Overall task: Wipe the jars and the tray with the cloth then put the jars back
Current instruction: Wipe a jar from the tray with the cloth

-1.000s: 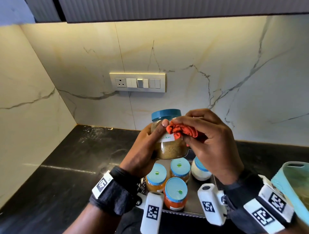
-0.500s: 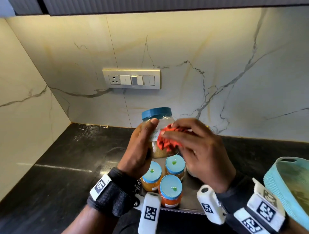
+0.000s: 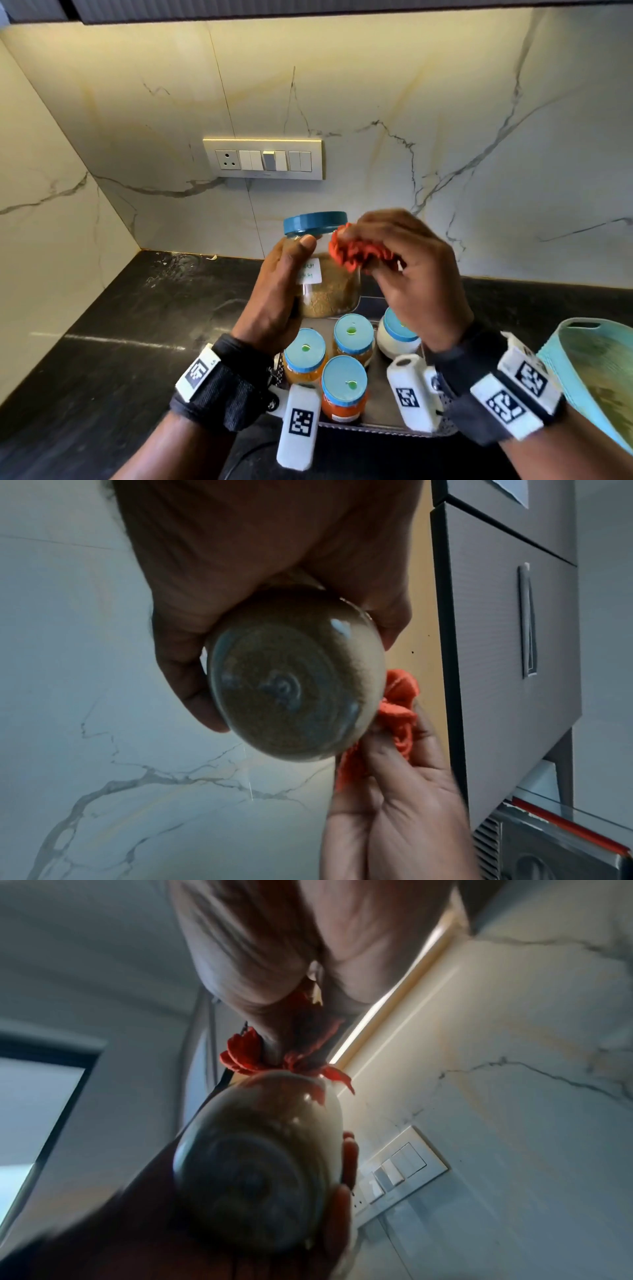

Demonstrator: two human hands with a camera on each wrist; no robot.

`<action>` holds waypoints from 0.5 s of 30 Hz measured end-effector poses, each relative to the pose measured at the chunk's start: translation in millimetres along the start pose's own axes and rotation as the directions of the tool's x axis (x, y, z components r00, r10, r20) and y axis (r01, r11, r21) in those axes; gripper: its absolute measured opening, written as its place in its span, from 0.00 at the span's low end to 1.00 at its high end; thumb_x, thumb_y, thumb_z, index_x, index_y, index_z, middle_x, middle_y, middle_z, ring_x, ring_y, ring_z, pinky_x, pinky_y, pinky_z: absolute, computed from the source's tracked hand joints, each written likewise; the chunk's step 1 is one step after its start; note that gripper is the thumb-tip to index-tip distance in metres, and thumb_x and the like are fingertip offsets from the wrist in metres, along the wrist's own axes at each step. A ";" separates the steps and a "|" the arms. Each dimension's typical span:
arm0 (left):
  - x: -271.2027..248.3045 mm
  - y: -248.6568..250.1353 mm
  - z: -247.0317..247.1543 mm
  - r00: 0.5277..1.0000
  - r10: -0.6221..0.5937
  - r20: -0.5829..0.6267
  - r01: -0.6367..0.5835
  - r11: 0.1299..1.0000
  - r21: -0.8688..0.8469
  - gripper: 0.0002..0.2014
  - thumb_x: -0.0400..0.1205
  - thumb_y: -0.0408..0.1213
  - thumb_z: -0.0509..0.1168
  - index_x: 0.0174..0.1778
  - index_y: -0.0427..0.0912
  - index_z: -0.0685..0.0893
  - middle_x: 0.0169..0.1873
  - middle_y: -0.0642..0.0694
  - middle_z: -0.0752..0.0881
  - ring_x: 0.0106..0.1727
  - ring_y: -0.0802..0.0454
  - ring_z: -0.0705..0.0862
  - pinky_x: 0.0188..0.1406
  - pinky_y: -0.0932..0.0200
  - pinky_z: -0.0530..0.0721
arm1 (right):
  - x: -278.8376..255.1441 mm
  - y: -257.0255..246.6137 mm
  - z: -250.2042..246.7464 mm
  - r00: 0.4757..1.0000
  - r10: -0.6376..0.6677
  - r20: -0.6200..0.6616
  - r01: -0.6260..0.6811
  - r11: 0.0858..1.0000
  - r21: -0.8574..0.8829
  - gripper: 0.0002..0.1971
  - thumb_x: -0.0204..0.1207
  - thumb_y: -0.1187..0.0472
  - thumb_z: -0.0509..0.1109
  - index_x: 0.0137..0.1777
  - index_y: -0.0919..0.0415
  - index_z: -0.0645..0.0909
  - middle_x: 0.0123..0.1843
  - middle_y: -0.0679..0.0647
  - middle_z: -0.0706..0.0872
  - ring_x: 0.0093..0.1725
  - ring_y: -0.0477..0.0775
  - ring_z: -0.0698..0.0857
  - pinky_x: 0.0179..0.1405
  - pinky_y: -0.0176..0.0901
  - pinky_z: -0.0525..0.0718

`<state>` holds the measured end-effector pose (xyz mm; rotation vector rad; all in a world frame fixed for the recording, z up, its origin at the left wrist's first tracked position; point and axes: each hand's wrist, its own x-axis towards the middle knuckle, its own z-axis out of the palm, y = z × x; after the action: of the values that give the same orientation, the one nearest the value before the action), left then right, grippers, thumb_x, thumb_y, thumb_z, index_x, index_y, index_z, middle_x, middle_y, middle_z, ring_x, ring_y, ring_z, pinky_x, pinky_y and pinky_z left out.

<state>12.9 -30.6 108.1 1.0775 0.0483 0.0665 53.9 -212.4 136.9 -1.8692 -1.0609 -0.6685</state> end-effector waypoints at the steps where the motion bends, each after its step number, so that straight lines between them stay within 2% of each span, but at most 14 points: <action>1: 0.6 -1.5 0.4 1.000 -0.004 -0.004 0.004 1.000 -0.004 0.49 0.71 0.59 0.81 0.81 0.33 0.72 0.72 0.17 0.78 0.67 0.25 0.83 0.66 0.23 0.82 | 5.8 4.3 -0.8 0.999 0.036 -0.020 -0.035 0.998 0.051 0.18 0.74 0.74 0.76 0.62 0.63 0.88 0.59 0.57 0.87 0.62 0.50 0.86 0.63 0.44 0.86; 3: 1.4 -0.8 0.1 1.000 0.003 -0.004 -0.003 1.000 -0.022 0.42 0.76 0.58 0.76 0.80 0.35 0.75 0.71 0.21 0.82 0.63 0.29 0.86 0.60 0.29 0.87 | 4.1 4.9 0.3 0.999 0.046 -0.013 -0.045 0.997 0.065 0.19 0.72 0.75 0.77 0.63 0.63 0.88 0.60 0.57 0.87 0.62 0.52 0.86 0.63 0.44 0.86; 5: 2.0 5.4 -1.8 1.000 -0.002 0.003 0.002 0.998 -0.055 0.31 0.79 0.56 0.66 0.74 0.39 0.80 0.61 0.28 0.88 0.55 0.36 0.90 0.48 0.40 0.92 | -11.4 -4.1 3.3 0.999 -0.004 0.032 0.003 1.000 0.021 0.19 0.72 0.76 0.74 0.62 0.62 0.89 0.60 0.57 0.85 0.61 0.53 0.86 0.65 0.36 0.83; 6: 1.5 8.0 -3.0 1.000 -0.009 -0.008 0.008 0.997 -0.073 0.30 0.78 0.56 0.65 0.72 0.41 0.81 0.57 0.32 0.90 0.51 0.38 0.91 0.44 0.44 0.92 | -21.4 -9.6 5.0 0.998 -0.032 0.062 0.032 0.999 0.006 0.19 0.73 0.76 0.73 0.62 0.61 0.90 0.60 0.57 0.85 0.60 0.52 0.86 0.64 0.34 0.82; 7: 0.6 9.4 -4.6 1.000 -0.013 -0.017 0.011 0.997 -0.082 0.31 0.76 0.58 0.67 0.71 0.42 0.81 0.55 0.33 0.90 0.50 0.39 0.91 0.44 0.45 0.90 | -30.0 -15.2 6.4 0.994 -0.062 0.091 0.063 0.998 -0.009 0.19 0.74 0.77 0.73 0.61 0.60 0.90 0.60 0.57 0.85 0.60 0.52 0.86 0.64 0.34 0.83; 9: -2.7 8.1 -5.4 1.000 -0.005 -0.014 0.004 0.997 -0.076 0.35 0.72 0.60 0.69 0.71 0.42 0.82 0.57 0.32 0.89 0.53 0.37 0.90 0.51 0.43 0.88 | -37.2 -19.3 6.9 0.987 -0.114 0.111 0.120 0.992 -0.047 0.19 0.74 0.77 0.77 0.61 0.59 0.91 0.59 0.57 0.85 0.59 0.55 0.86 0.61 0.41 0.85; 10: -4.4 5.4 -4.5 1.000 -0.004 0.001 0.004 0.997 -0.075 0.33 0.73 0.59 0.69 0.70 0.43 0.84 0.58 0.31 0.89 0.54 0.36 0.90 0.53 0.41 0.88 | -33.7 -17.4 4.9 0.988 -0.124 0.093 0.131 0.989 -0.074 0.19 0.73 0.76 0.78 0.61 0.58 0.90 0.58 0.56 0.86 0.58 0.57 0.86 0.60 0.44 0.85; 12: -7.6 -0.2 1.5 0.999 -0.027 0.048 0.031 0.996 -0.084 0.26 0.79 0.56 0.66 0.67 0.44 0.88 0.58 0.30 0.89 0.53 0.36 0.90 0.51 0.39 0.91 | -18.7 -7.5 -0.4 0.997 -0.079 0.017 0.080 0.994 -0.074 0.21 0.71 0.75 0.78 0.62 0.58 0.89 0.57 0.57 0.87 0.59 0.59 0.86 0.61 0.46 0.85; 15: -9.3 -3.3 6.3 0.995 -0.015 0.098 0.025 0.995 -0.095 0.28 0.79 0.56 0.65 0.70 0.41 0.85 0.56 0.32 0.90 0.51 0.38 0.91 0.46 0.43 0.91 | -0.9 2.3 -5.4 0.999 0.029 -0.029 -0.026 0.994 0.102 0.19 0.73 0.73 0.77 0.64 0.64 0.88 0.59 0.59 0.87 0.62 0.55 0.86 0.63 0.45 0.86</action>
<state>4.1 -38.4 108.2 0.9827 -0.0314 -0.0017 55.3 -218.0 137.9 -1.7783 -1.0288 -0.6136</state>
